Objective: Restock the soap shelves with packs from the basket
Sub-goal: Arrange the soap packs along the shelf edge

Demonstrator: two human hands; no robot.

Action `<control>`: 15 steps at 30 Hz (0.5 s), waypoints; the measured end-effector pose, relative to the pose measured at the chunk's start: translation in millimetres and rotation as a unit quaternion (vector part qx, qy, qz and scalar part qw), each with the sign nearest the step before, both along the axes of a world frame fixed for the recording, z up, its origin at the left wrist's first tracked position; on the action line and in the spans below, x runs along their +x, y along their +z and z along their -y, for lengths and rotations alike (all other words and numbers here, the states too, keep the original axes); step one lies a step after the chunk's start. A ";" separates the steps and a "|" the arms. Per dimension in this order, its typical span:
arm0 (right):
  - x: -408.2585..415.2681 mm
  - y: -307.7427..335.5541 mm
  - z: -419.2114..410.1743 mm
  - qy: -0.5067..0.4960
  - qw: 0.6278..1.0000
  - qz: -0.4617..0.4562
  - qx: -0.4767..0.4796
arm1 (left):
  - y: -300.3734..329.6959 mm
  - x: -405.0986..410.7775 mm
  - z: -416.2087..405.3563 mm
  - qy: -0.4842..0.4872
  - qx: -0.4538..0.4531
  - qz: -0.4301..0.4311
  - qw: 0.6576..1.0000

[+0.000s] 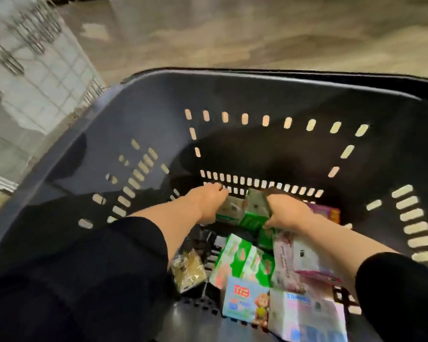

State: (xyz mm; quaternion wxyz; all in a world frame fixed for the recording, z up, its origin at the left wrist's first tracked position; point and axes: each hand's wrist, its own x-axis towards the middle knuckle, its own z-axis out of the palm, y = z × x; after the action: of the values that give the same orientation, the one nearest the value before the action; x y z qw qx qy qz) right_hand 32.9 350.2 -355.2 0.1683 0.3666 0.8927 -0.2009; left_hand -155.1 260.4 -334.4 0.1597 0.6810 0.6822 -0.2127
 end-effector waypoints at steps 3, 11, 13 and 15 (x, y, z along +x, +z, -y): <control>-3.8 -9.6 -5.4 -0.019 1.000 -0.024 0.001 | -29.6 -9.0 -2.9 0.008 -0.026 -0.008 1.000; -11.3 -12.1 -20.2 -0.036 0.999 0.025 0.010 | -77.8 -7.5 -17.4 0.063 0.061 0.003 0.996; -10.3 -14.2 -21.6 -0.049 0.998 0.034 -0.021 | -79.3 -6.3 -16.9 0.085 0.073 0.025 0.993; -9.5 -16.2 -17.7 -0.068 0.991 0.049 -0.104 | -74.6 -6.1 -13.5 0.095 0.064 0.034 0.993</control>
State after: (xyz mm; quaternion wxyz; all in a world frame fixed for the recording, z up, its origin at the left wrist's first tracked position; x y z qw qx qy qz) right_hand 23.5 367.9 -371.5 0.2348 0.4164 0.8305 -0.2858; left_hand -161.2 273.9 -409.0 0.1583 0.6284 0.7505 -0.1293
